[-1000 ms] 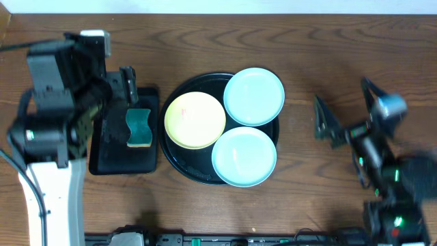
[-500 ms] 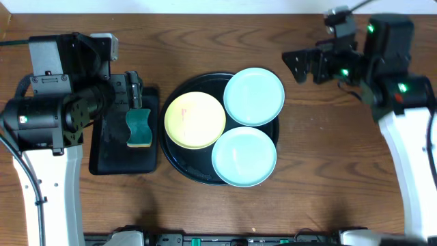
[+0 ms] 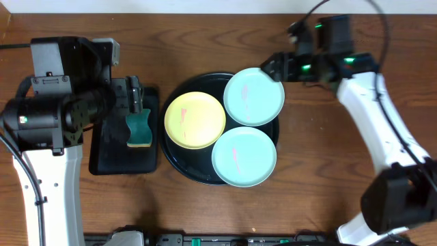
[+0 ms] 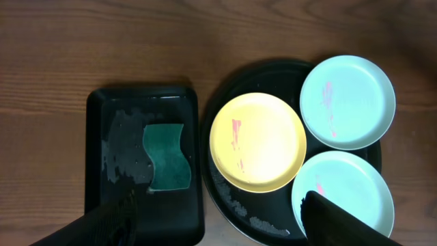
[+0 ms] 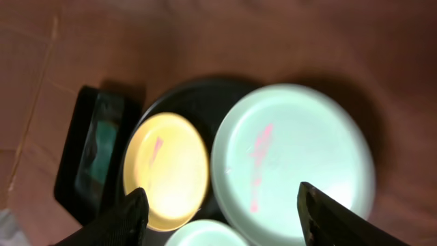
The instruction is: Clean dirty plates on tray and stack at the side
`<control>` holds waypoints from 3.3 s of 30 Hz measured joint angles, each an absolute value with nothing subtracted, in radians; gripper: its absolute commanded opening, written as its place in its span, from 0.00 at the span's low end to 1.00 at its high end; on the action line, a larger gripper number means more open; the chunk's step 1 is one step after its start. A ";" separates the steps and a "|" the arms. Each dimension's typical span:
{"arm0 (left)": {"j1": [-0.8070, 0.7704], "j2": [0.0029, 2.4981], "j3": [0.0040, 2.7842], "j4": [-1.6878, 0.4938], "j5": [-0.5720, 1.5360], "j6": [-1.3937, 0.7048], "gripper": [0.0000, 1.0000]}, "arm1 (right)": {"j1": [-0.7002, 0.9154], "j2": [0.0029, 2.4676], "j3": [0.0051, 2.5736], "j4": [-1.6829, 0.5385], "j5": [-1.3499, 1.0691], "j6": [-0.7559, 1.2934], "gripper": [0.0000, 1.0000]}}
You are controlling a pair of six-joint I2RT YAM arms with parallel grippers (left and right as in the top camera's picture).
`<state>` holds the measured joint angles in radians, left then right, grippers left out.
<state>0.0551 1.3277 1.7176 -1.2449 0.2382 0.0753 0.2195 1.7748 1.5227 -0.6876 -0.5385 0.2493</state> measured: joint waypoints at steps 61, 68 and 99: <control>0.054 1.605 1.709 -1.275 -0.083 -0.179 0.72 | 0.663 2.153 1.536 -0.645 -0.078 0.548 0.01; 0.075 1.651 1.626 -1.259 -0.085 -0.142 0.70 | 0.663 2.153 1.536 -0.642 -0.078 0.544 0.01; 0.130 1.868 1.193 -0.770 0.073 -0.047 0.32 | 0.663 2.153 1.537 -0.641 -0.074 0.541 0.02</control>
<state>0.1299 1.8675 1.1927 -0.7704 0.0727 -0.0475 0.6632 2.1532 1.5368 -0.6415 -0.0742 0.5407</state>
